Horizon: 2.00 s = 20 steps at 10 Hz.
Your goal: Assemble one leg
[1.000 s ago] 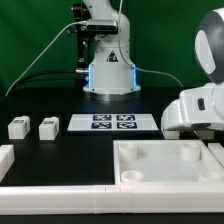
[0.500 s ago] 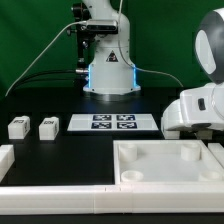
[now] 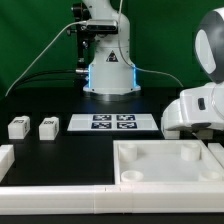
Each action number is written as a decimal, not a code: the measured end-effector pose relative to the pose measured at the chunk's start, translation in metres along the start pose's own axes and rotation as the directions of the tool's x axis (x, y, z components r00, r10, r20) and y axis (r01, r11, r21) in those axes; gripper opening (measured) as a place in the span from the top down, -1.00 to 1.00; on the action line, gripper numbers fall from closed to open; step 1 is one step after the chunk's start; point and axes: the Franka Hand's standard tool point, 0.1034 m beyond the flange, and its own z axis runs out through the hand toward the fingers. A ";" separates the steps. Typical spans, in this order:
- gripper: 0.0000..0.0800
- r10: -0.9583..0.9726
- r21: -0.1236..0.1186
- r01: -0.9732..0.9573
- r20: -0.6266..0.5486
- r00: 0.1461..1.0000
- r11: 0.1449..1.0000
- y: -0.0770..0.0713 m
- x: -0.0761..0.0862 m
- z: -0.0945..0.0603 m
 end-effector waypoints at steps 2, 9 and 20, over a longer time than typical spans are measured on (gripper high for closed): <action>0.27 -0.011 -0.001 0.011 -0.026 1.000 1.000 0.004 -0.013 -0.021; 0.27 -0.043 0.002 0.044 -0.205 0.978 0.999 0.004 -0.019 -0.049; 0.27 -0.071 0.002 0.104 -0.710 0.701 0.995 0.031 -0.019 -0.090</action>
Offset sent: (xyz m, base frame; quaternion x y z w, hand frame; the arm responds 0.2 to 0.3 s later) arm 0.0018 -0.0121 0.0507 -0.0324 0.0462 -0.0314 0.9979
